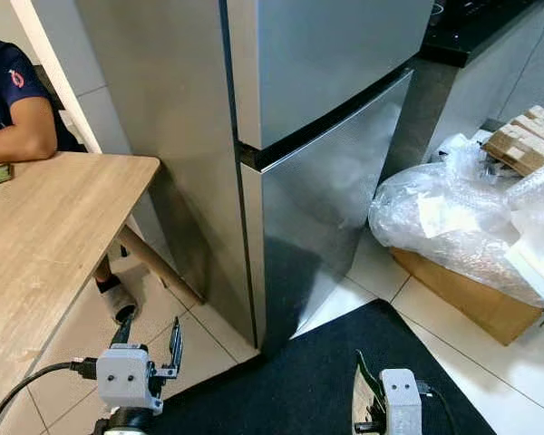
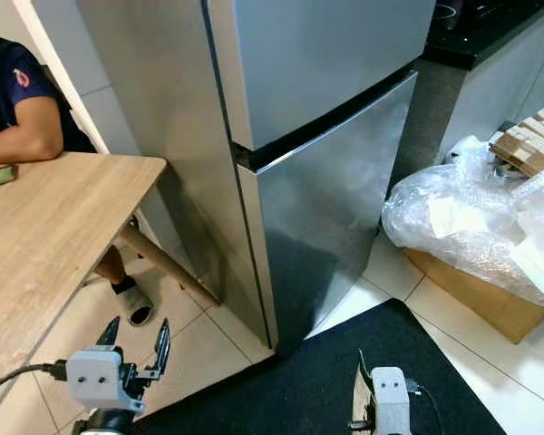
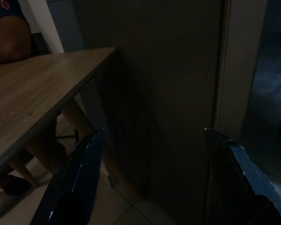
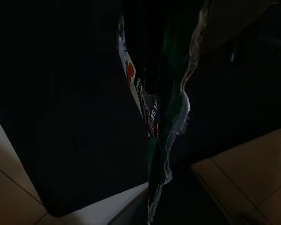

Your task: Restocking fridge

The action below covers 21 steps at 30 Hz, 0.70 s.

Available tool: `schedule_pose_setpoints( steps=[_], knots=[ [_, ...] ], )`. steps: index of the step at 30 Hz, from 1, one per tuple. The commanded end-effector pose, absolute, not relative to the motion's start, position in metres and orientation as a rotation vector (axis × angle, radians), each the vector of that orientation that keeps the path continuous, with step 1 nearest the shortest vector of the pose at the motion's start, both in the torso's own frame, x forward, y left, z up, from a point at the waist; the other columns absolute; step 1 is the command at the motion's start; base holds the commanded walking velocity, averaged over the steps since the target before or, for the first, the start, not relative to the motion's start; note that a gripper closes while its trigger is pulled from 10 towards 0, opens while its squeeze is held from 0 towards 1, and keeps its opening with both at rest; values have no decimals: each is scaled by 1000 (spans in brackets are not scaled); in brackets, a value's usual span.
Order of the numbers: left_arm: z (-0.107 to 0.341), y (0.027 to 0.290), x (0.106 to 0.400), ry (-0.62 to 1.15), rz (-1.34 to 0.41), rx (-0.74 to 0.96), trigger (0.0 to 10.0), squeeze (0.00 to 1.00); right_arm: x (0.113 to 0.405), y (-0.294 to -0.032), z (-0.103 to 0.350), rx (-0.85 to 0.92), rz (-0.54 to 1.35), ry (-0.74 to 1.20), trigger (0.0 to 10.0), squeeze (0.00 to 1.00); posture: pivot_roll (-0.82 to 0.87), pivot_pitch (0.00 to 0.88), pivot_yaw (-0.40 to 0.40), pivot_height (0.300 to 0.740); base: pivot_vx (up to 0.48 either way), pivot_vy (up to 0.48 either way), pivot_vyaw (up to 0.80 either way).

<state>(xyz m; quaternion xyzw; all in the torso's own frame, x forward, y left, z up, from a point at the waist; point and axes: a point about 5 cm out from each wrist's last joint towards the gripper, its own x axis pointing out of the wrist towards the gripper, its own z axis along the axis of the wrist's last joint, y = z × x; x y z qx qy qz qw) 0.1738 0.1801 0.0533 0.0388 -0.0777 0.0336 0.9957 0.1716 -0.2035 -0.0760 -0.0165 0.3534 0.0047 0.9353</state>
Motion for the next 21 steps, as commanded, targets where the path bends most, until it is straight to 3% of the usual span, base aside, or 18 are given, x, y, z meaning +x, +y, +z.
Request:
schedule_pose_setpoints(
  steps=[1,9,16,21],
  knots=[
    [50,185,172,-123,78,88,10000,0,174,-204,-75,-38,8,719,10000,0,-138,23,57,740,0,0,0],
    [44,208,184,-63,145,74,10000,0,176,-205,-73,-66,-6,689,10000,0,-137,5,57,740,0,0,0],
    [50,206,199,-85,161,32,10000,0,184,-208,-66,-105,-36,634,10000,0,-131,10,61,740,0,0,0],
    [58,195,218,-127,69,41,10000,0,187,-210,-64,-118,-41,621,10000,0,-135,23,60,740,0,0,0]
  ],
)
